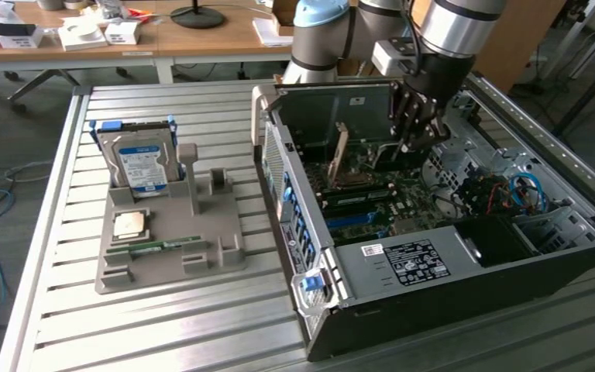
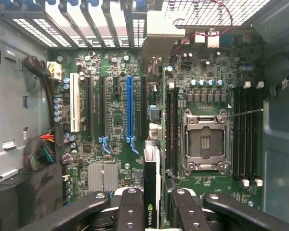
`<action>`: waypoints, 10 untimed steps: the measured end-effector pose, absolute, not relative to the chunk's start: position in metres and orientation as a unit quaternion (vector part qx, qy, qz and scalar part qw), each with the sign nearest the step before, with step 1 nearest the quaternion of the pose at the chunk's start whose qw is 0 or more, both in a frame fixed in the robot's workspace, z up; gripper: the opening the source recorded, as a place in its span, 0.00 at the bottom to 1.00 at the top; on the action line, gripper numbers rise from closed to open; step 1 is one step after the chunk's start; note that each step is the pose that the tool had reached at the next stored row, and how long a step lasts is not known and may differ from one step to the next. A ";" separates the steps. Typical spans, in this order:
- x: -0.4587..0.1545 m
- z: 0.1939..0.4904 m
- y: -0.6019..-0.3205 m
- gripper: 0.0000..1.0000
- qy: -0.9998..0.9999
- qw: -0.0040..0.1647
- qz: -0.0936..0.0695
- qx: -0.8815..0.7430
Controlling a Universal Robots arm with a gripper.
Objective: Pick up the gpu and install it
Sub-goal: 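Insert the gpu into the slot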
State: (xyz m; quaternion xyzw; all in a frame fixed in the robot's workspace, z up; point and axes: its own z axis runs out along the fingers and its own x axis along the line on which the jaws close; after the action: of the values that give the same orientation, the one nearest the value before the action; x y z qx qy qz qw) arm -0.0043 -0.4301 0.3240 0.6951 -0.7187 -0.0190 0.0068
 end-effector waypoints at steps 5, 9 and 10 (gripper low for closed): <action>-0.004 0.324 -0.435 0.27 -0.719 0.007 -0.019 0.695; -0.004 0.324 -0.440 0.27 -0.719 0.007 -0.019 0.695; -0.004 0.324 -0.441 0.27 -0.719 0.007 -0.019 0.695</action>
State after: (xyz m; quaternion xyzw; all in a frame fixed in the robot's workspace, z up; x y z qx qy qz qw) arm -0.0042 -0.4410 0.3241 0.6951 -0.7186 -0.0190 0.0069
